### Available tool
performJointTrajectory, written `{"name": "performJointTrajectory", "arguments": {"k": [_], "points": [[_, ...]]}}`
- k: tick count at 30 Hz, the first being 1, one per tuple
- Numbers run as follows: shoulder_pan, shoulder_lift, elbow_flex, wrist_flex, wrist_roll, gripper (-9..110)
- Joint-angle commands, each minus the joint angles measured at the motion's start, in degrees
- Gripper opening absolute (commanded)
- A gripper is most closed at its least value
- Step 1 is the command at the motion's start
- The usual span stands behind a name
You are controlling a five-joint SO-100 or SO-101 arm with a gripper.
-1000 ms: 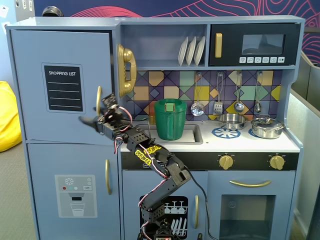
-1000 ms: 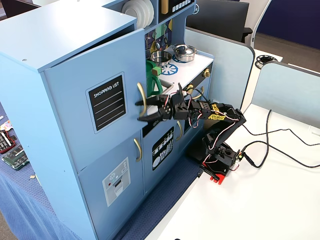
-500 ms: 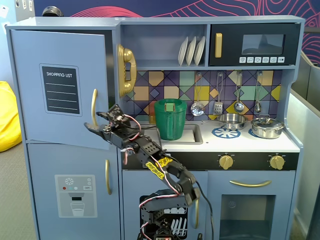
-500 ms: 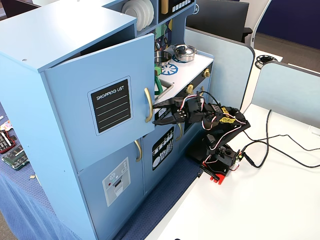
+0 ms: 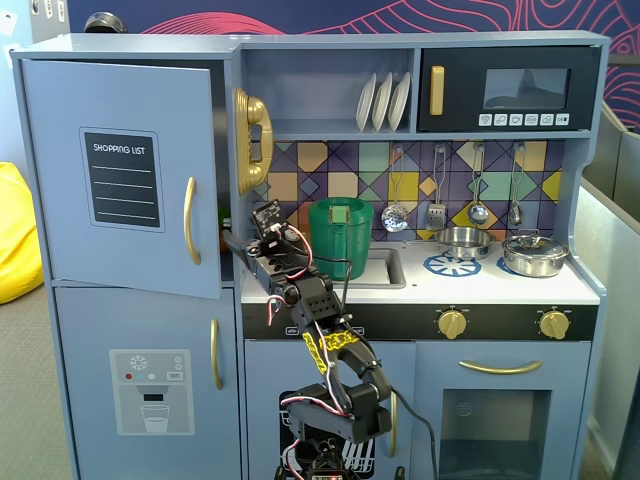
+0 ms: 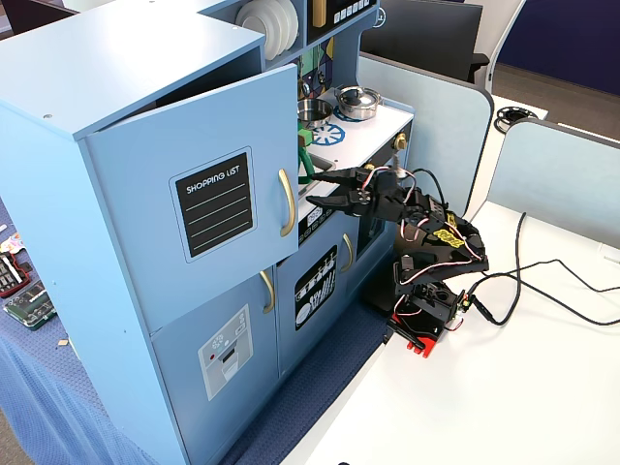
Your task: Open the left cabinet door
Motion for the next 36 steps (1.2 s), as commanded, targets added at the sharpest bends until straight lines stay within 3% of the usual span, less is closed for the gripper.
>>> {"name": "performJointTrajectory", "arguments": {"k": [1, 9, 29, 32, 36], "points": [[4.39, -5.01, -3.16, -2.11, 2.29, 15], [-3.16, -14.59, -5.1, -11.16, -3.52, 14], [-25.84, -13.1, -3.34, -10.81, -15.03, 12], [-23.82, -12.39, -2.29, -10.46, -13.1, 11], [-9.67, -10.99, -0.44, -8.0, -4.83, 11]]}}
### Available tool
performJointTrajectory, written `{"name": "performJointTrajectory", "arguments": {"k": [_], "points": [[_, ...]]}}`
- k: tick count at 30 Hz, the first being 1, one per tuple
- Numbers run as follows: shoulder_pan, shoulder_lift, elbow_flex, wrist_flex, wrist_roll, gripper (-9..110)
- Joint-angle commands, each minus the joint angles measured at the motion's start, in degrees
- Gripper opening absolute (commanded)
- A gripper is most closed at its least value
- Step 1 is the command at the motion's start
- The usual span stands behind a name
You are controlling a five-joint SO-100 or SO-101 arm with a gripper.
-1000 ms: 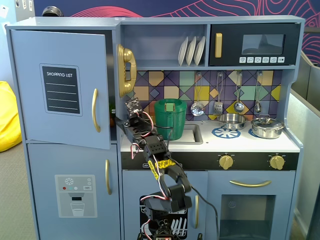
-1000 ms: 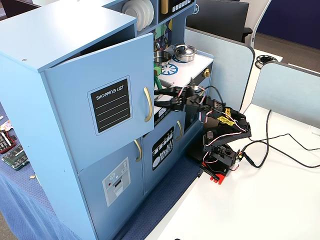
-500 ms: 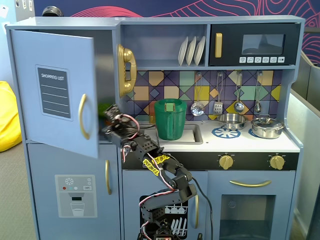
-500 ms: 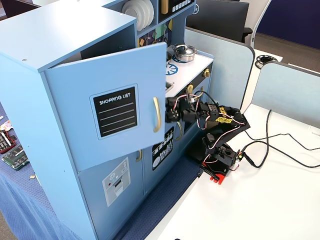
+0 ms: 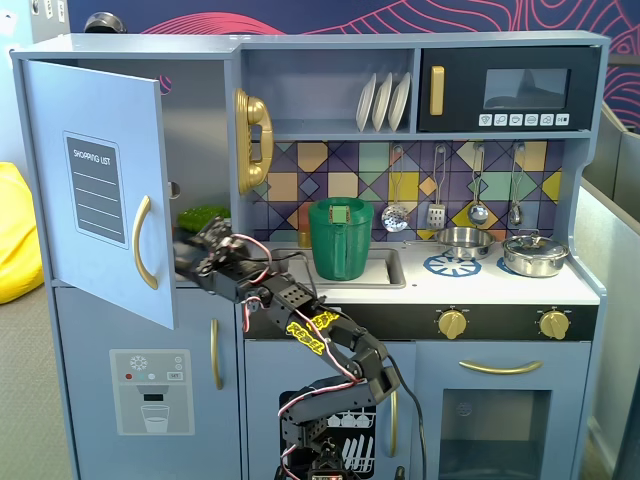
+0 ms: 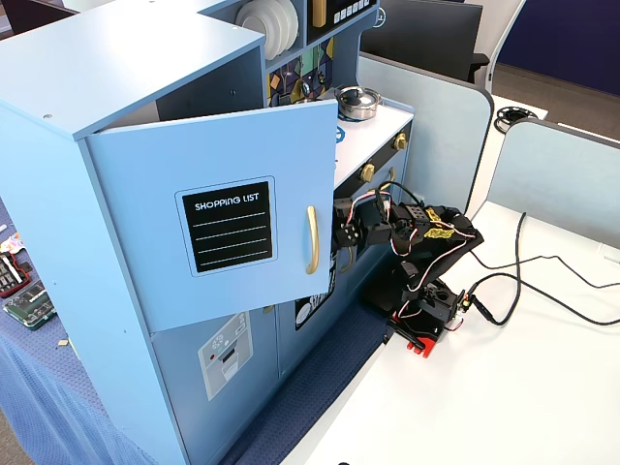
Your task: Open the left cabinet door
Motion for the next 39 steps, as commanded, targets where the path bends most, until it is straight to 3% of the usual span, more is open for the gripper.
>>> {"name": "performJointTrajectory", "arguments": {"k": [1, 8, 14, 18, 25, 33, 39], "points": [[15.03, 2.37, -0.09, 5.62, 7.73, 10], [43.07, 5.54, 4.92, 34.54, 30.32, 9], [50.98, 16.08, 23.03, 55.63, 39.11, 8], [51.15, 23.29, 35.77, 62.84, 46.23, 8], [52.73, 28.92, 45.35, 66.53, 44.21, 0], [54.14, 34.1, 45.35, 76.2, 37.44, 0], [54.4, 34.1, 45.35, 77.17, 35.33, 1]]}}
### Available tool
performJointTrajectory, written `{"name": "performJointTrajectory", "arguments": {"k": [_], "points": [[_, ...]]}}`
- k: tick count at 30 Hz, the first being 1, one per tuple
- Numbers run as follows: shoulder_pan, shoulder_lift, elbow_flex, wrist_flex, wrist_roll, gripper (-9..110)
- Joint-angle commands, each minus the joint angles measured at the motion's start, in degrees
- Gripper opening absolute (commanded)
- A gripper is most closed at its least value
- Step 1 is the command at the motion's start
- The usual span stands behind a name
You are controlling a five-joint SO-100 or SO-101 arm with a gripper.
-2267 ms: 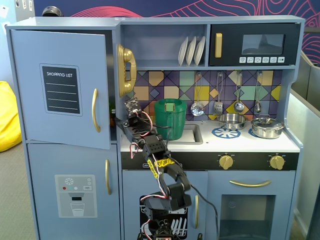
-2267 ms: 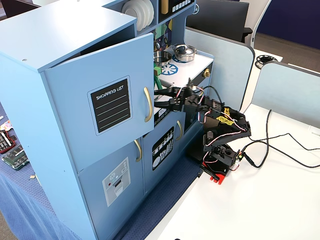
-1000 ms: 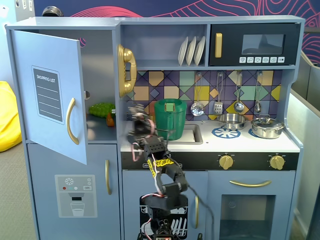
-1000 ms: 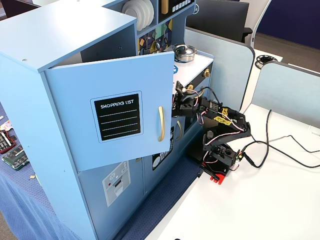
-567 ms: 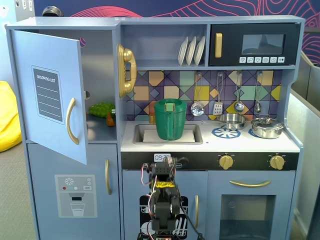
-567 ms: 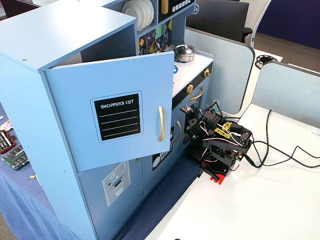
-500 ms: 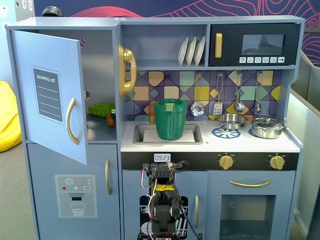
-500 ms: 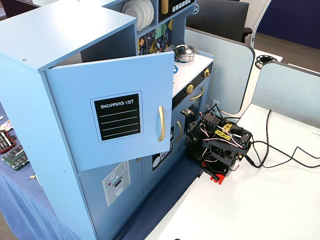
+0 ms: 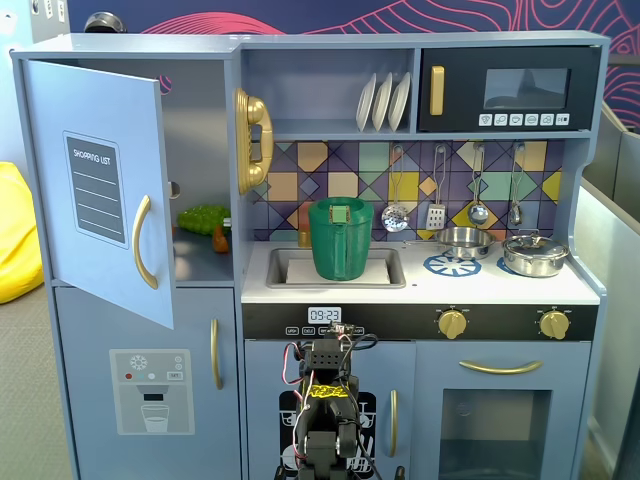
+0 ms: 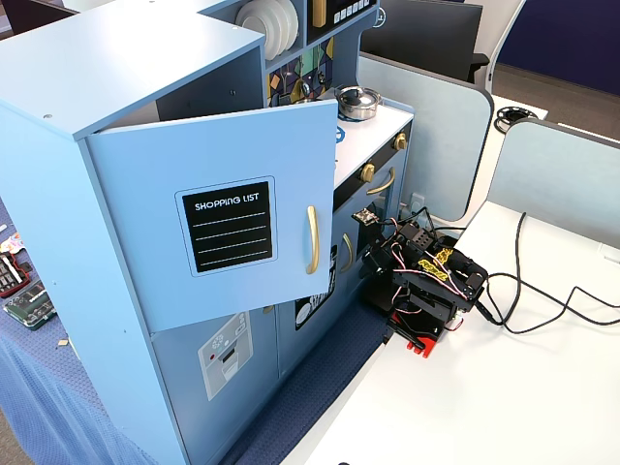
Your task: Open the left cabinet door
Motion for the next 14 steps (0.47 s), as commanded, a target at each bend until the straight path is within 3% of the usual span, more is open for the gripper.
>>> {"name": "performJointTrajectory", "arguments": {"k": [1, 14], "points": [[0.88, -0.35, 0.62, 10.9, -3.43, 1], [-1.23, -0.35, 0.62, 10.99, -3.52, 1]]}}
